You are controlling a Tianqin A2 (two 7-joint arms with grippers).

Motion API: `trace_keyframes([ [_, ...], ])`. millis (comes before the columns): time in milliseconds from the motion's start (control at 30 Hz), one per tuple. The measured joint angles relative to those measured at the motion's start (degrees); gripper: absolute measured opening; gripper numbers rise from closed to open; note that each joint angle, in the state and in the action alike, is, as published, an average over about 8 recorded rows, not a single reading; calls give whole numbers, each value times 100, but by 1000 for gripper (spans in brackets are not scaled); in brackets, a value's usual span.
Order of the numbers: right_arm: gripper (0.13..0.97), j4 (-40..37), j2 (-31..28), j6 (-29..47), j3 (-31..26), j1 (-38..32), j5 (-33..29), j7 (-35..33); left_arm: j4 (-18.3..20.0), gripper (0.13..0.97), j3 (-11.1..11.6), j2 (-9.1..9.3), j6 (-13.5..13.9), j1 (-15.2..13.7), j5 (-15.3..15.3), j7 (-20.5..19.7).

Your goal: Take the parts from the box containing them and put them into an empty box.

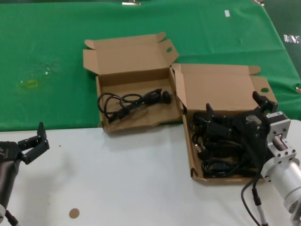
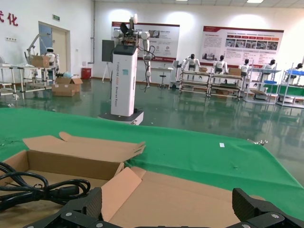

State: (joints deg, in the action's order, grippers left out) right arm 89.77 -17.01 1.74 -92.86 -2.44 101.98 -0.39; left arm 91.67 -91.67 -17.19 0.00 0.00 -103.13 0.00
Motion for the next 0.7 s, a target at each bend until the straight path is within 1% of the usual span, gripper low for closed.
trace_keyframes([
  [700,966,0,0,0,0,0,0,0,0,966,0,0,0,0,0,0],
])
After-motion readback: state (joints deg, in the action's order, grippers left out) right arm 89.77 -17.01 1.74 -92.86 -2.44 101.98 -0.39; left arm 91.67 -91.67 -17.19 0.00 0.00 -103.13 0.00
